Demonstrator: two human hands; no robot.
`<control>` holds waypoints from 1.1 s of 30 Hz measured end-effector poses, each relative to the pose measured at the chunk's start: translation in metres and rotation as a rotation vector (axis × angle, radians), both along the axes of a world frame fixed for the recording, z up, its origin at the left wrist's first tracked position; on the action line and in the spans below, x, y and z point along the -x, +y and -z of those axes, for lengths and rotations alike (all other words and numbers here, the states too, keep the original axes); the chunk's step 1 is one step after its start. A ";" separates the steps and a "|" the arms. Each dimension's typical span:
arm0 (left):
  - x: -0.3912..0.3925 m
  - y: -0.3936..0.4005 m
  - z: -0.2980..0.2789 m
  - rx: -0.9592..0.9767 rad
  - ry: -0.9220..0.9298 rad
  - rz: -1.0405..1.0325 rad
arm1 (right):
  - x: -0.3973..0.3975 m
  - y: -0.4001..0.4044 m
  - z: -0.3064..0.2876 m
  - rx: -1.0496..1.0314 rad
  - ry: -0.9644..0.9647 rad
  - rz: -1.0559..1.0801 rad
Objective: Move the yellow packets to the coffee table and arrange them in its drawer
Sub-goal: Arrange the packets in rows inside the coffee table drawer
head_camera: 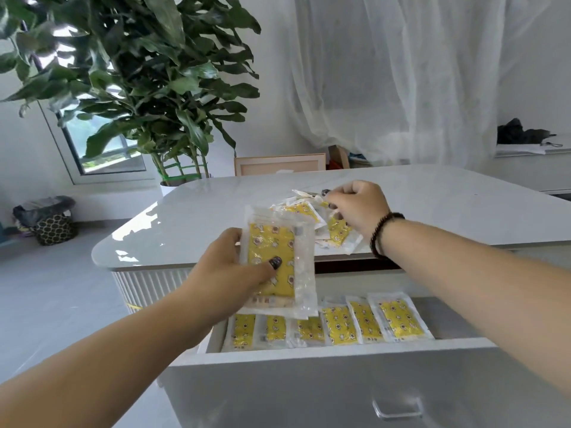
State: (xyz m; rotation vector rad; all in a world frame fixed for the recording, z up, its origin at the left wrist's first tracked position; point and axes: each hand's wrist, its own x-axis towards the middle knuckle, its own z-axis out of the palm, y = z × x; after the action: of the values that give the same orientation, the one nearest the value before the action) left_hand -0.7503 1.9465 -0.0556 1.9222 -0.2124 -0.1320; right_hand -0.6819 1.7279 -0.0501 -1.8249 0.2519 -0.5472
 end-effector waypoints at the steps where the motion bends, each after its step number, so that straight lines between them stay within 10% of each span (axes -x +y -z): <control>1: -0.003 0.001 -0.001 0.034 0.008 -0.041 | -0.018 -0.008 0.005 -0.022 0.042 0.030; 18: -0.021 -0.020 -0.009 0.275 -0.035 -0.218 | -0.130 0.013 0.052 0.638 0.444 0.093; 29: -0.025 -0.006 -0.010 0.317 -0.012 -0.206 | -0.117 -0.029 0.013 0.028 0.014 0.197; 33: -0.027 -0.007 -0.010 0.318 -0.001 -0.217 | -0.105 -0.041 0.014 -0.044 0.165 0.191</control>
State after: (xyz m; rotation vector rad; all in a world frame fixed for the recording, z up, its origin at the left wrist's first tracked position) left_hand -0.7236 1.9397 -0.0455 1.6154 -0.0214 0.0462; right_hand -0.5769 1.6867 -0.0641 -1.8155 0.5504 -0.5192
